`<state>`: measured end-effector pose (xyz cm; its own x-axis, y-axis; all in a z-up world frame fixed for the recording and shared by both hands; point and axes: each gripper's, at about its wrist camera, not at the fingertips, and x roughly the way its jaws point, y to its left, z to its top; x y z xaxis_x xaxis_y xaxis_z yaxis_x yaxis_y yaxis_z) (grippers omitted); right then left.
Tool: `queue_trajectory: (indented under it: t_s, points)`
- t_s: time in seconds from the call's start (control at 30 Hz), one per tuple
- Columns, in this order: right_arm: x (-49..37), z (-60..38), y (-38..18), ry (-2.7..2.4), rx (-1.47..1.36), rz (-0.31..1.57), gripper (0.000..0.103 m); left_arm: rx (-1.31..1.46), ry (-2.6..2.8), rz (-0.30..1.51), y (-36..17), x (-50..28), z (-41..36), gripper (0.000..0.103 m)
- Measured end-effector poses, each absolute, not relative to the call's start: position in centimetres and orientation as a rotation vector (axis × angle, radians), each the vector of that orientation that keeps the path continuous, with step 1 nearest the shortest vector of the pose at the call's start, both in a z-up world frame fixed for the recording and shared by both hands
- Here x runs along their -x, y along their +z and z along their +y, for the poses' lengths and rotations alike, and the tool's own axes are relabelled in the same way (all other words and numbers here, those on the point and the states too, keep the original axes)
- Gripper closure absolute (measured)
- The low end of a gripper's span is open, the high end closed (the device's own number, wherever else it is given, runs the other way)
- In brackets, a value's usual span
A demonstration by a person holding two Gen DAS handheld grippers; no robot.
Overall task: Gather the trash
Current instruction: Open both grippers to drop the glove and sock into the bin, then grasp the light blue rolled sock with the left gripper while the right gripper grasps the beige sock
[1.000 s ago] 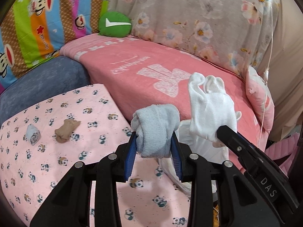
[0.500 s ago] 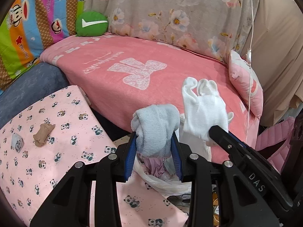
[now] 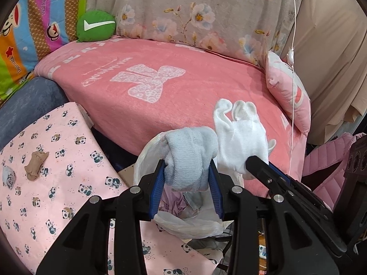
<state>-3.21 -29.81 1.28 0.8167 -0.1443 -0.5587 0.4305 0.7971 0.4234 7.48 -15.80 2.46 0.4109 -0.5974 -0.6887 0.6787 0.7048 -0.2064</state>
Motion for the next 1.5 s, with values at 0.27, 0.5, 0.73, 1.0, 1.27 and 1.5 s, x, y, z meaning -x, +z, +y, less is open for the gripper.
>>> queue_trajectory:
  t_s: [0.27,0.5,0.73,1.0,1.27,1.5]
  points:
    - [3.3,-30.1,0.7,-0.351,-0.582,0.536,0.079,-0.106,-0.786,0.775,2.5,-7.3,-15.6,0.039]
    - [3.1,-30.0,0.6,-0.342,-0.582,0.544,0.077,-0.087,-0.747,0.772,2.5,-8.0,-14.4,0.037]
    - [2.4,-29.0,0.6,-0.316,-0.559,0.558,0.072,-0.071,-0.716,0.776,2.4,-8.7,-12.8,0.037]
    - [1.1,-27.0,0.7,-0.277,-0.521,0.588,0.069,-0.033,-0.655,0.783,2.1,-10.0,-9.5,0.036]
    - [-1.6,-23.4,0.3,-0.21,-0.473,0.634,0.06,0.009,-0.537,0.797,0.9,-12.1,-4.2,0.026]
    - [-4.9,-18.8,-0.4,-0.128,-0.415,0.699,0.058,0.056,-0.389,0.8,-0.1,-14.5,2.4,0.019]
